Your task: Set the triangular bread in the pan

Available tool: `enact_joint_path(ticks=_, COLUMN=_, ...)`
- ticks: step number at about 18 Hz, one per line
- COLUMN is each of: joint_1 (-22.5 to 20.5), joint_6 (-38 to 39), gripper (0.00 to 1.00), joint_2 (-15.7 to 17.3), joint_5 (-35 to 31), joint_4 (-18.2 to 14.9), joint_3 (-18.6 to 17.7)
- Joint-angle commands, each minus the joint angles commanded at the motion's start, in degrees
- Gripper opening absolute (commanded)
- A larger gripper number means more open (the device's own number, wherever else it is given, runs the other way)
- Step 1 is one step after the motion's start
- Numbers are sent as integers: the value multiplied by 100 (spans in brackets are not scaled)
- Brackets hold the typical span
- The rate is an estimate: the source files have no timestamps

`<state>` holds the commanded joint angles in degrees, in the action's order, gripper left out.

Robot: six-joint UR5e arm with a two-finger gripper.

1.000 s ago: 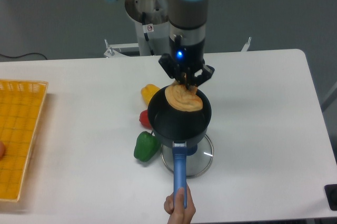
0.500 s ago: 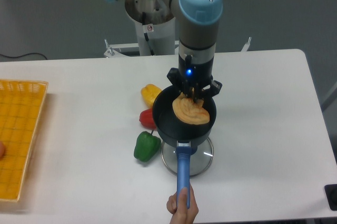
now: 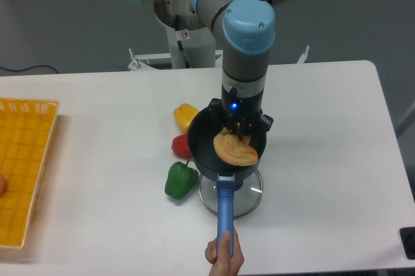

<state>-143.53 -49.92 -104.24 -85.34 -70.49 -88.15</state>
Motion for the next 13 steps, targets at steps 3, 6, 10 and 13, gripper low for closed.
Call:
enact_joint_path(ticks=3, joint_1=53, joint_6=0, gripper=15, joint_2=-62, joint_5=-9, joint_4=0, joint_3=-9)
enact_joint_path(ticks=6, joint_1=62, joint_6=0, gripper=15, joint_2=-88, joint_5=-18, joint_4=0, joint_3=-9)
enact_joint_path(ticks=10, joint_1=132, joint_6=-17, gripper=15, joint_2=-114, joint_5=-114, joint_4=-9, joint_3=-88)
enact_joint_path(ticks=13, joint_1=132, joint_6=-35, gripper=15, joint_2=-97, joint_5=-150, joint_4=-52, joint_3=-105)
